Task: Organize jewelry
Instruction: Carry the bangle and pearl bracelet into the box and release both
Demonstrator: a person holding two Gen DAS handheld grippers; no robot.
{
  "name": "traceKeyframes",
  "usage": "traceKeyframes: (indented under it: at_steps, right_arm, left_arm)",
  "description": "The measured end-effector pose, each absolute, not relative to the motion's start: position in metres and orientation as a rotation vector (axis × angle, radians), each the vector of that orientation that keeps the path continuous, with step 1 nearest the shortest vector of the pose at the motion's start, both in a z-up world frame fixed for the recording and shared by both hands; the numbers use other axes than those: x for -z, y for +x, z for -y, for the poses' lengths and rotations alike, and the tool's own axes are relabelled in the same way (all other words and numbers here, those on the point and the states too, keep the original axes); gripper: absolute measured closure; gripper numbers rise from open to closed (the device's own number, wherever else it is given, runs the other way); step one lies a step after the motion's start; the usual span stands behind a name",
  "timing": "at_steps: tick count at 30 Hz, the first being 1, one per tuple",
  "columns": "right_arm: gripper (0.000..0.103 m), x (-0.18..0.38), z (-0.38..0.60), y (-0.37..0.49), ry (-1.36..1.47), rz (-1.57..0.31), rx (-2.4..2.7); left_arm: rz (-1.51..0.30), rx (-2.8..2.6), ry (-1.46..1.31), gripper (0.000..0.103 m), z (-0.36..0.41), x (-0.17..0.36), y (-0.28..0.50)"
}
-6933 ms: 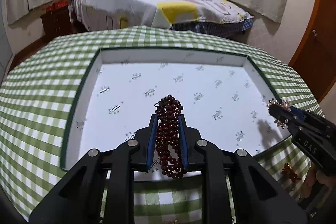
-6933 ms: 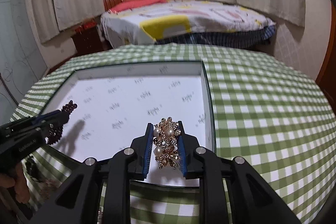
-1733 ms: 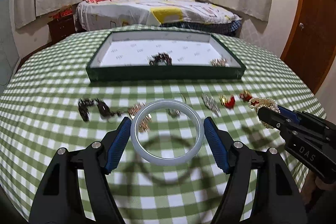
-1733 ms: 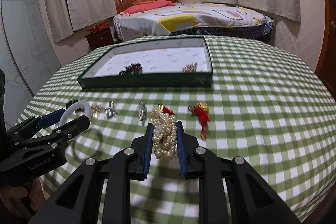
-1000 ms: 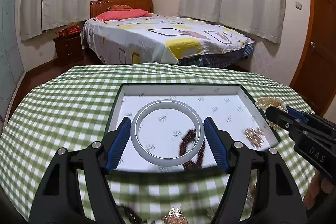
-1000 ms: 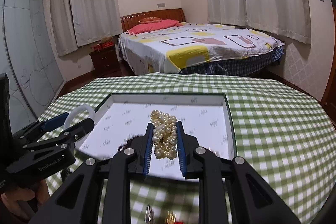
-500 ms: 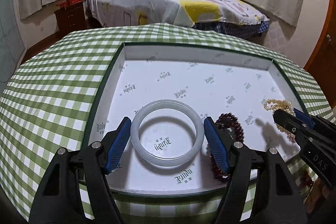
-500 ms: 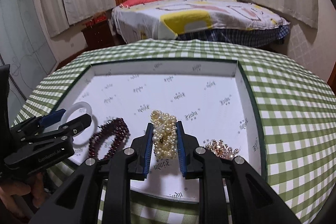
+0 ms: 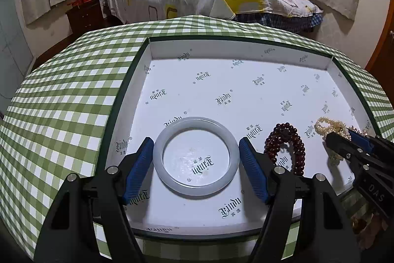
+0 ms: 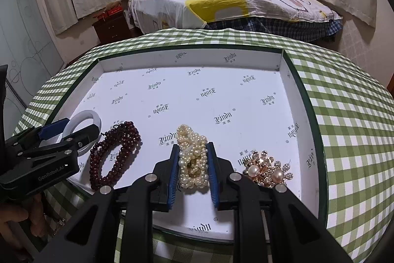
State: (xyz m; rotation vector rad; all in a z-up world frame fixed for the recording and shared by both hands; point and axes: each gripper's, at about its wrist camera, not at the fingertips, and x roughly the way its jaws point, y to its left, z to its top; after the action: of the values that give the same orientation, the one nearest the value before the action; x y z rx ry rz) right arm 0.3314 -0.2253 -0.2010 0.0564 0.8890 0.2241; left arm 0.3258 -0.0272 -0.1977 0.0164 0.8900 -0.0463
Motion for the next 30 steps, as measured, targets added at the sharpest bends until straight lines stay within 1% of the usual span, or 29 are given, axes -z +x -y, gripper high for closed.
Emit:
traceKeyframes:
  at_steps: [7,12,16,23,26,30]
  right_arm:
    - [0.079,0.2014,0.2249,0.3315,0.056,-0.895,-0.224]
    - [0.068,0.2014,0.2247,0.3325,0.057,-0.892,-0.222]
    - [0.067,0.2014,0.2249,0.3318,0.059,-0.89,-0.221]
    - [0.061,0.1994,0.2251,0.3302,0.06,-0.88,-0.224]
    - [0.059,0.1986,0.2248,0.3289,0.061,-0.875,-0.223]
    - [0.059,0.1942,0.2255,0.3262,0.067,-0.862,-0.223]
  left_arm:
    - [-0.895,0.046,0.025,0.034,0.0301,0.1982,0.3288]
    - [-0.897,0.043,0.029,0.033,0.0305,0.1986,0.3305]
    - [-0.896,0.044,0.028,0.032,0.0306,0.1984,0.3307]
    - [-0.894,0.044,0.028,0.031,0.0307,0.1981,0.3309]
    - [-0.882,0.046,0.025,0.023,0.0309,0.1967,0.3303]
    - [-0.863,0.053,0.028,0.023,0.0317,0.1935,0.3262]
